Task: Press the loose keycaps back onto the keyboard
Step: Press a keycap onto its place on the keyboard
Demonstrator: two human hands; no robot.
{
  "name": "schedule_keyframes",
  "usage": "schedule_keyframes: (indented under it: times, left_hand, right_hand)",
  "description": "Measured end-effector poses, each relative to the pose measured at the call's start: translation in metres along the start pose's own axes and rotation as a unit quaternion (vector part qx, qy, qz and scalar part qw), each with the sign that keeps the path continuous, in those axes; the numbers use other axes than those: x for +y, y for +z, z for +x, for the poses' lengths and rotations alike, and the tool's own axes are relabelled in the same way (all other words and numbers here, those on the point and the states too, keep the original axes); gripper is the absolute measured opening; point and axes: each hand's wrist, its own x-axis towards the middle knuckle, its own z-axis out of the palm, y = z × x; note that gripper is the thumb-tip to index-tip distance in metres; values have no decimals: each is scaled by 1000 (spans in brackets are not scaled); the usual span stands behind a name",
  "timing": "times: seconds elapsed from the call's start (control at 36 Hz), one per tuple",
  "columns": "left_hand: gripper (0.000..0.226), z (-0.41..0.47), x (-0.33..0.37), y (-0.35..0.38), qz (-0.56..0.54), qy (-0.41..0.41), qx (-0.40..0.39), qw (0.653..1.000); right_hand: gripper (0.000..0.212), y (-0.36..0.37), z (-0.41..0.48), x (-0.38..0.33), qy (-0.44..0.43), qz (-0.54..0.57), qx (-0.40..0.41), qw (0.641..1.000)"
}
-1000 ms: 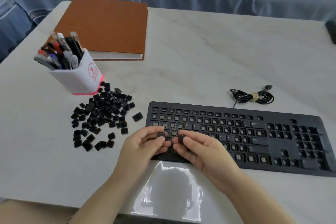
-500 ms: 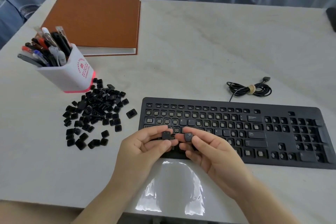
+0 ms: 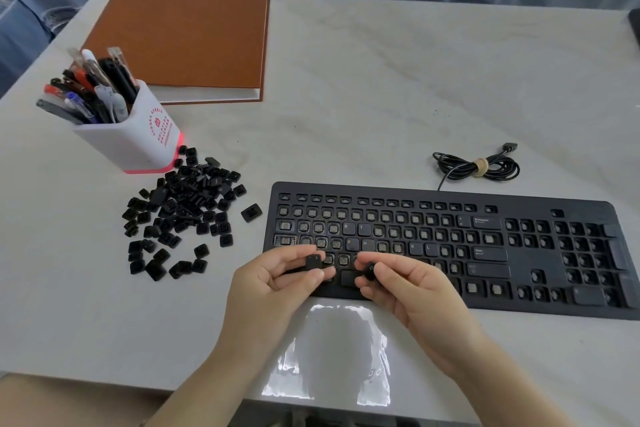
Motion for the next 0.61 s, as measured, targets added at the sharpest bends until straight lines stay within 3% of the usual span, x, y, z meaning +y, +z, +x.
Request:
schedule_keyframes:
  times: [0.22,0.36,0.5,0.61]
  left_hand:
    - [19,0,-7,-4,38,0,21,999]
    - [19,1,-9,-11,52,-4,43,998]
    - [23,3,-10,-18,56,-14,53,997]
    - [26,5,-10,-21,45,-27,71,996]
  right_hand:
    - [17,-9,-1,2,0,-61,56,997]
    - [25,-12,2,1,-10,-107,67,992]
    - [19,-7,6,-2,-18,-85,59,995]
    - [15,-2,14,-3,-84,-212,73,971]
